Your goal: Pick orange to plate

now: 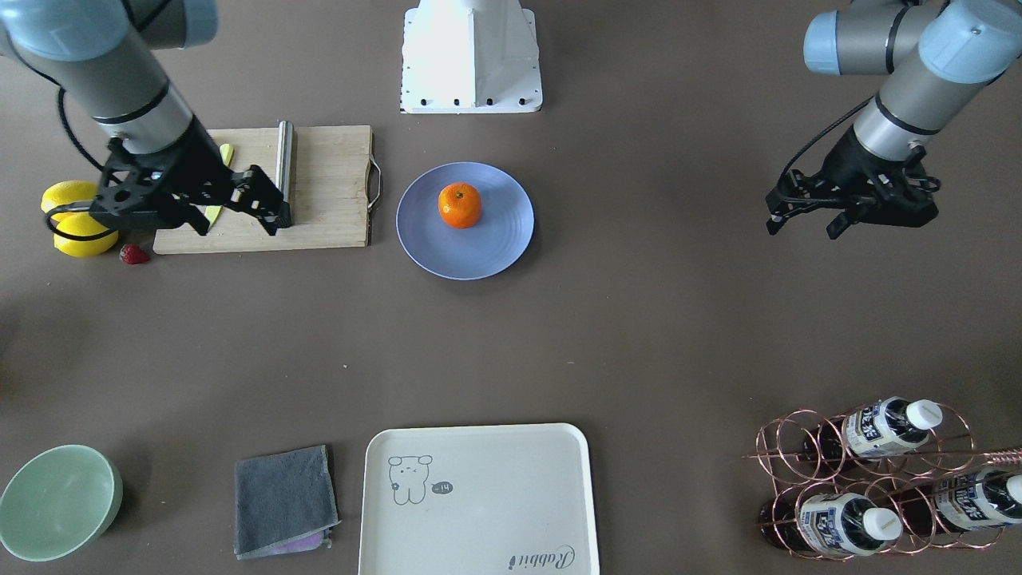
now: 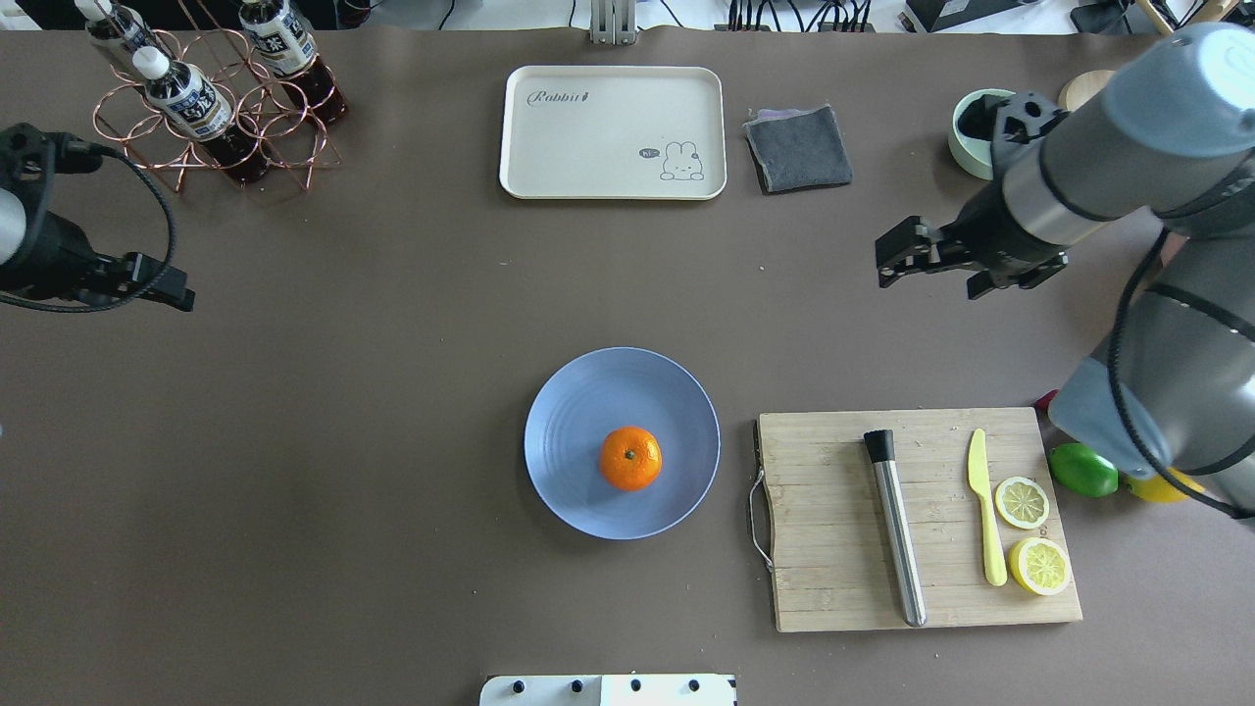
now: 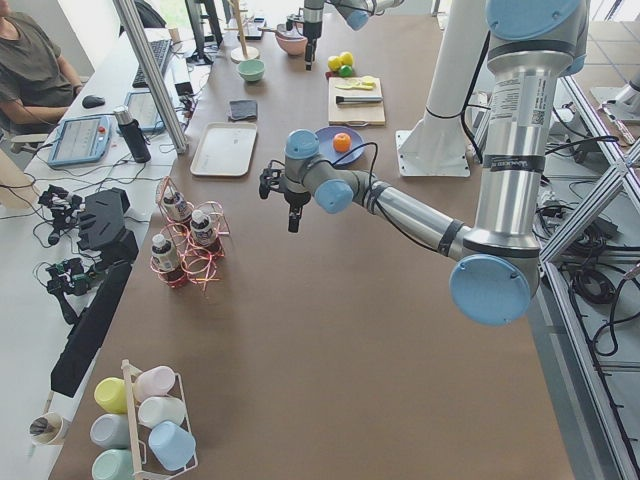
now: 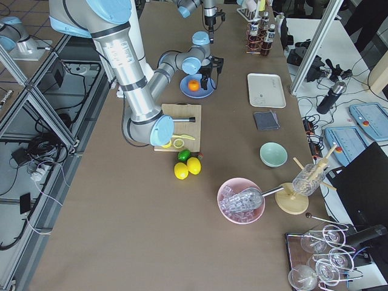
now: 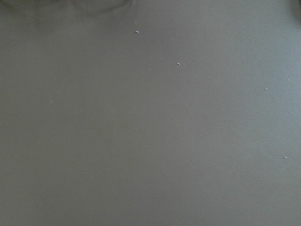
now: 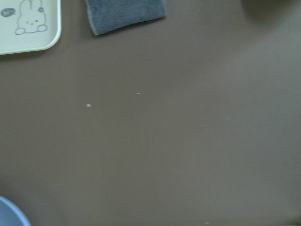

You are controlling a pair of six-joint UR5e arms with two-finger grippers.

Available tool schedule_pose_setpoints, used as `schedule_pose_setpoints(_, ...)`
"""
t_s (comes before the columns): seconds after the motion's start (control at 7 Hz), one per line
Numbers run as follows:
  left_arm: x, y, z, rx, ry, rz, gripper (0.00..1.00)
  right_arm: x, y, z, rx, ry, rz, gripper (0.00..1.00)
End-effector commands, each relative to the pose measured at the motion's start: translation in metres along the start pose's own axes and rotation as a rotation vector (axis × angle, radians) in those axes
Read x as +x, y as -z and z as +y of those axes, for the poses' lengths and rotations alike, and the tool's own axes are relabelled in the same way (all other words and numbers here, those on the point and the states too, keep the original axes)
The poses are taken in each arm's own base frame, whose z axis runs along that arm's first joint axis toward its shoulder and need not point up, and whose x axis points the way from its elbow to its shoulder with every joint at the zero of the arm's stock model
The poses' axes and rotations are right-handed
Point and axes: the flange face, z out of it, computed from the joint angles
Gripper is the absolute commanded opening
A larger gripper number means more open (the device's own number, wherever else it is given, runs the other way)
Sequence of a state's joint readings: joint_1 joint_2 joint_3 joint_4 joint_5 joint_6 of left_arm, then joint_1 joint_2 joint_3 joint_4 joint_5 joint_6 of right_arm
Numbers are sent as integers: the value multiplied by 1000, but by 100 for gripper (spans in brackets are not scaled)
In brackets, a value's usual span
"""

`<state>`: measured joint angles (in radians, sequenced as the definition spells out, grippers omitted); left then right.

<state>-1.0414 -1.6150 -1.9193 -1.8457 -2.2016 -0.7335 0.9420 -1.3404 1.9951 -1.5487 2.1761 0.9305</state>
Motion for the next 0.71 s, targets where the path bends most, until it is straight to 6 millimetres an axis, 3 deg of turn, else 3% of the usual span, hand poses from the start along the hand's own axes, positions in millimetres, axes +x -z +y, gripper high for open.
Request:
schedule_pose_setpoints(0.0,-113,74,-19,-25,-98,-50,97,251,34,-18,-48,231,69,100)
schedule_pose_setpoints(0.14,-162,111,-19,-21,-133,-78,97,355,40,-15,-65,301,94,100)
schedule_pose_setpoints(0.29,-203,138,-14,-23,-158,-102,97,445,48,1,-73,348,105,100)
schedule_pose_setpoints(0.43,-237,144,8,-38,-163,-98,97,506,55,13,-74,357,104,100)
schedule_pose_setpoints(0.57,-235,144,16,-35,-158,-50,97,521,61,18,-68,357,103,100)
